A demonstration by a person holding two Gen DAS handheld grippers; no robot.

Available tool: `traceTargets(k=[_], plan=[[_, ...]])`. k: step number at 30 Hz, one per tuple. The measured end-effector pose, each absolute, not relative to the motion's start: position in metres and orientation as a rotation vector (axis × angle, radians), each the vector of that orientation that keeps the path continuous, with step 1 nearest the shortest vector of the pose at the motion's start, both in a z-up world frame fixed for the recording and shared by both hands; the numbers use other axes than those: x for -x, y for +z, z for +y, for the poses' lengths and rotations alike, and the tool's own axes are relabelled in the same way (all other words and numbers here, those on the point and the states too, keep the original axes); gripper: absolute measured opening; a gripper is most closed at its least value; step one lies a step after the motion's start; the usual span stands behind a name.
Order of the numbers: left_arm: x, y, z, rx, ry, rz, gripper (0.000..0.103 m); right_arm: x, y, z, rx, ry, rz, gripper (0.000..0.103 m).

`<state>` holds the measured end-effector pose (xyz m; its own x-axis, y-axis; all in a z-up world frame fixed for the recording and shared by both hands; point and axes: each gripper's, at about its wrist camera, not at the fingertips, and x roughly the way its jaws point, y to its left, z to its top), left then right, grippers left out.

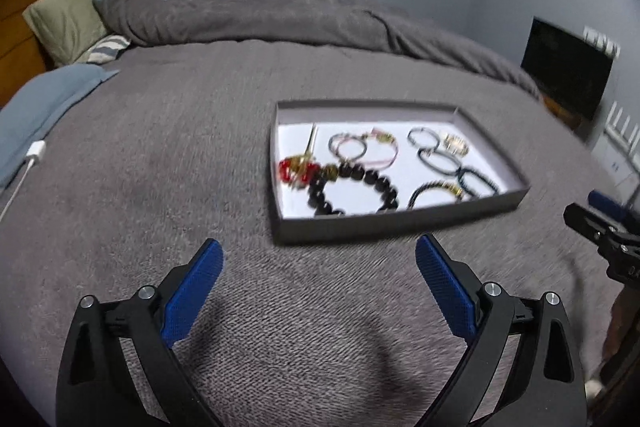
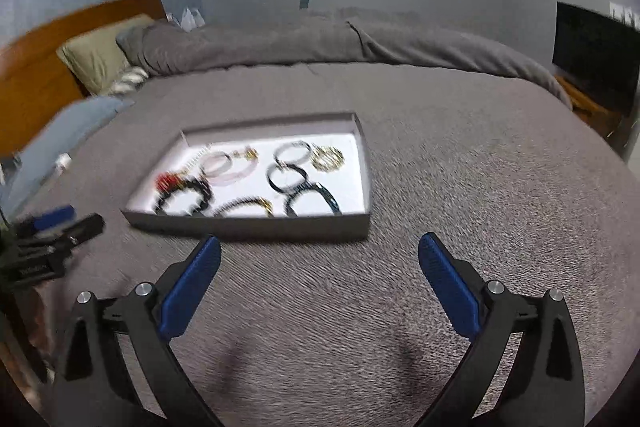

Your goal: Organize jewelry

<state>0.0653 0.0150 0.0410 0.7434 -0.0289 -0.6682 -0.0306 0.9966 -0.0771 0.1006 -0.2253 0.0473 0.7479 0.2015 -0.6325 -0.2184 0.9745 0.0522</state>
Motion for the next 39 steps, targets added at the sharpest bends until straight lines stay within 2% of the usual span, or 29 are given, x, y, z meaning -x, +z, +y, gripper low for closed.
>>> traceTargets(k=[17,39], plan=[[-0.073,0.015,-0.016,-0.056,-0.019,0.663,0.096,-0.111,0.007,-0.212,0.053,0.234,0.646,0.097],[-0.067,0.011,-0.026,-0.079,-0.014,0.6,0.096,-0.113,0.0,-0.216,0.044,0.185,0.633,0.098]])
